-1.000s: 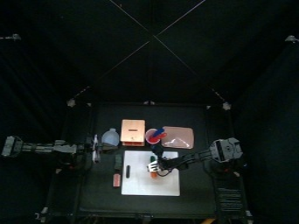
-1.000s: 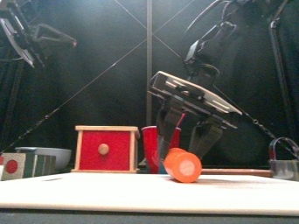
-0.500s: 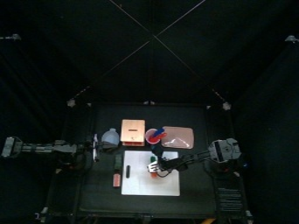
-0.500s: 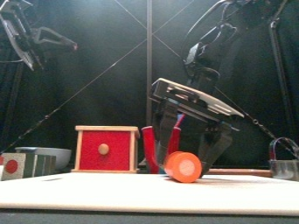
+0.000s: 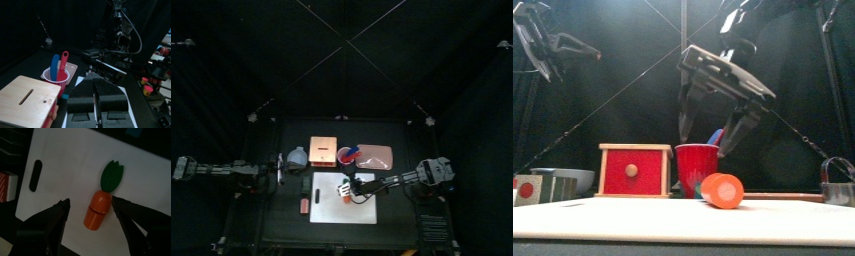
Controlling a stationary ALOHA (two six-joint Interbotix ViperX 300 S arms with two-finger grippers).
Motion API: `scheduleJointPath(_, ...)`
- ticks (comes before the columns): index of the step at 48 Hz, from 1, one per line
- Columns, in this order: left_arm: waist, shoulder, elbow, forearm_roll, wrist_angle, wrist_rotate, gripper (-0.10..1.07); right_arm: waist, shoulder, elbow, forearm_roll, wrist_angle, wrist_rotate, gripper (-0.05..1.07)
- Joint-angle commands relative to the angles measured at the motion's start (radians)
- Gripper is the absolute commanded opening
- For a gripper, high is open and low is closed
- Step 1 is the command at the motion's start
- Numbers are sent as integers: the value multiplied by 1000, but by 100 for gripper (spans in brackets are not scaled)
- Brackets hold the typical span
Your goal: Put carrot onto cutting board
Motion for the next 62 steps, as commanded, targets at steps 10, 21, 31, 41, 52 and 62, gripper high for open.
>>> scheduleJointPath(10, 3, 5, -15, 14, -14, 8, 16, 72, -212, 98, -170, 9, -77, 97)
scheduleJointPath(21, -2, 6, 8, 78, -35, 8, 16, 100, -374, 314, -285, -138, -161, 97)
scheduleJointPath(31, -8, 9, 12, 101, -41, 2, 16, 101, -543, 472, -569, -310, -143, 96)
scheduleJointPath(41, -8, 11, 28, 80, -41, -2, 16, 55, -629, 548, -733, -380, -67, 96)
scheduleJointPath(52, 6, 11, 32, 58, -41, 0, 16, 17, -640, 566, -749, -379, -48, 96)
scheduleJointPath(62, 9, 11, 32, 57, -41, 2, 16, 18, -640, 566, -742, -379, -48, 96)
